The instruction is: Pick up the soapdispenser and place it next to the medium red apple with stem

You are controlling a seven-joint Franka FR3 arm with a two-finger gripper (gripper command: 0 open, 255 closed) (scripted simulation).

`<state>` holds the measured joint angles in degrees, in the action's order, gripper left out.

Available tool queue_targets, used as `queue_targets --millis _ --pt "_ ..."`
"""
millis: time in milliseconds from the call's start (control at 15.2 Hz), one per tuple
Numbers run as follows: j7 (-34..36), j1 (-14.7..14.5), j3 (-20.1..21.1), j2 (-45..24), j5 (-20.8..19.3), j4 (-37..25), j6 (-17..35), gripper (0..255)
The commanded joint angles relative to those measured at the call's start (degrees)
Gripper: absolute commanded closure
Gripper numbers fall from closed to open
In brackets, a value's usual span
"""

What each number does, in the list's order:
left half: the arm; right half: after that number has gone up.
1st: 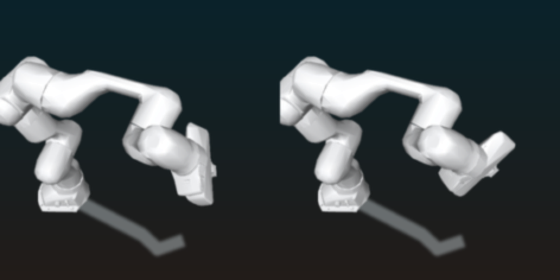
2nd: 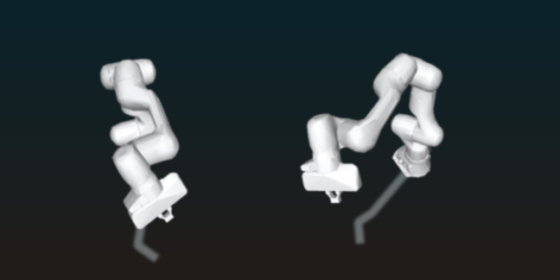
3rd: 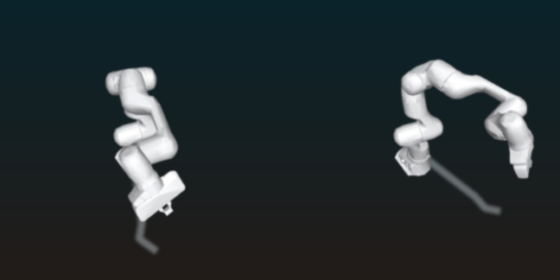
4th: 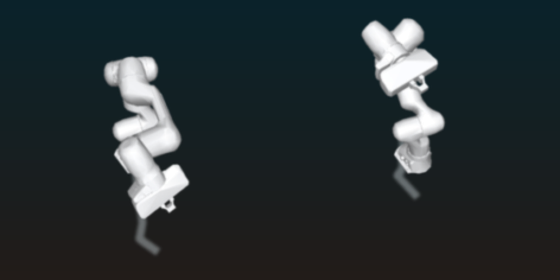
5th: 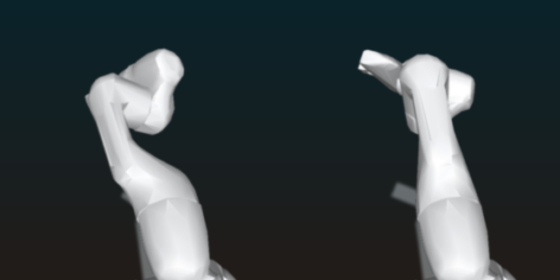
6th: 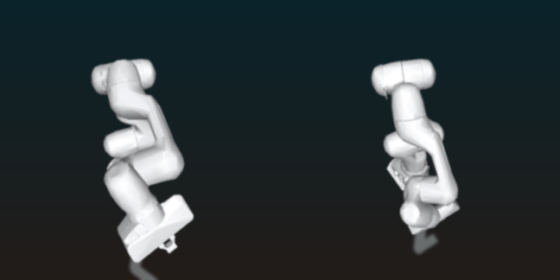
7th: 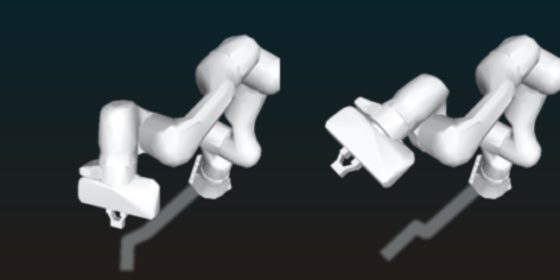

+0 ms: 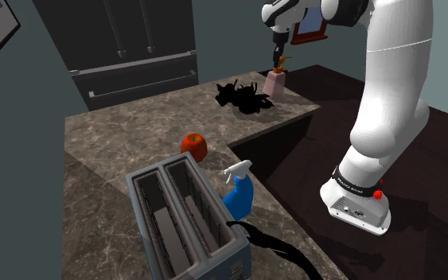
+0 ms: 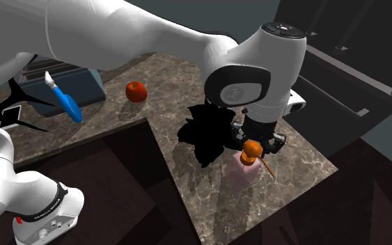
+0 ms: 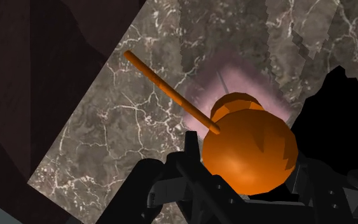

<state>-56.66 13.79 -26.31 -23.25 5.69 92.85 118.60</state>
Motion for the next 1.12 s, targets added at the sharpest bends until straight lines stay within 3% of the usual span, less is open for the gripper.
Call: queue_targets --millis 0,1056 --pt "0.1 0.0 -0.1 0.5 -0.2 -0.8 -1.2 255" --pt "0.0 0.4 -0.7 2.1 -1.0 -10.9 -12.8 255"
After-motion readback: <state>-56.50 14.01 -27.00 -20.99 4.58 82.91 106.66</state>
